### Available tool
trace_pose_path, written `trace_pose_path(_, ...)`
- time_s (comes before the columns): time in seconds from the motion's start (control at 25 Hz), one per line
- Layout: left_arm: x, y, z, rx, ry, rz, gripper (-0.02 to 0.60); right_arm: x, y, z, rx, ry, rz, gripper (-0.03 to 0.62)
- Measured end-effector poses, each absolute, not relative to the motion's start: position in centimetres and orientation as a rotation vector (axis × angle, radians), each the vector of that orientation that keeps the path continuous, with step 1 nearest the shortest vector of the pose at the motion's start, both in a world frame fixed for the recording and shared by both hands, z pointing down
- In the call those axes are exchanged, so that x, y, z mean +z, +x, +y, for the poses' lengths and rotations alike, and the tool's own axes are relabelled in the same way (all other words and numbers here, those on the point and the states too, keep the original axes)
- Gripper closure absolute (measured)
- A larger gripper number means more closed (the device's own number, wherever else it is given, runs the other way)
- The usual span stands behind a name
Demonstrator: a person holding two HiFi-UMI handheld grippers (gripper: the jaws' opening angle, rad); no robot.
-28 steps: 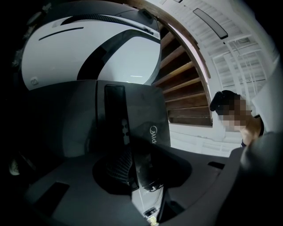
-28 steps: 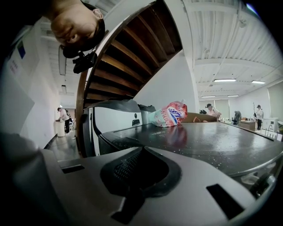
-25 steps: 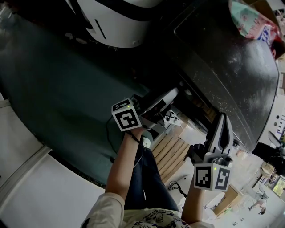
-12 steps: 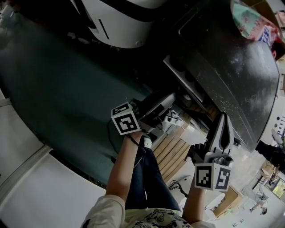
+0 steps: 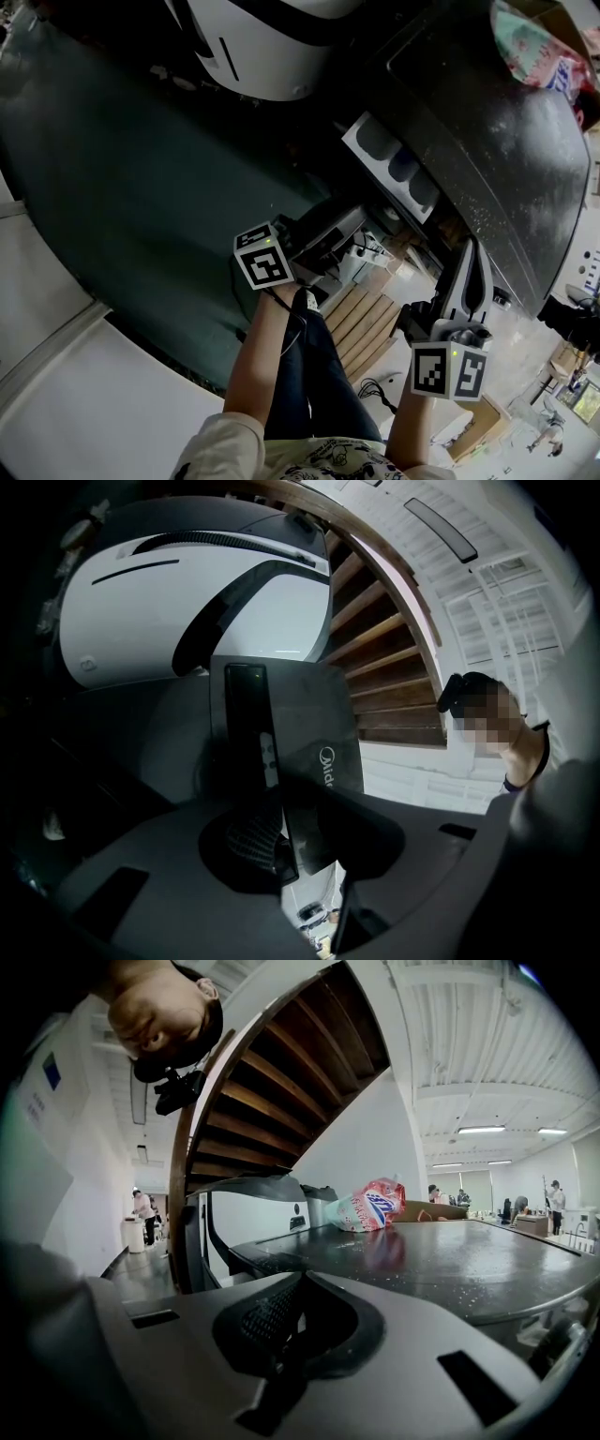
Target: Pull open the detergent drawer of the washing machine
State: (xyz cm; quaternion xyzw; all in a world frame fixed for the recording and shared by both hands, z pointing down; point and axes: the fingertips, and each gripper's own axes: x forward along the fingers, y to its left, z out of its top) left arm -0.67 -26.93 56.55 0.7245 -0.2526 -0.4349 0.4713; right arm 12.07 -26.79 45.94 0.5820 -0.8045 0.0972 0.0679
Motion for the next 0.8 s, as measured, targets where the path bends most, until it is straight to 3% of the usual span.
trace_pose_path(0.8,56.7,-1.9,-22.8,-1.049,1.790,-0.655,0.460,45.4,11.3,-24.8,0.290,1.714,-2.464,0.583)
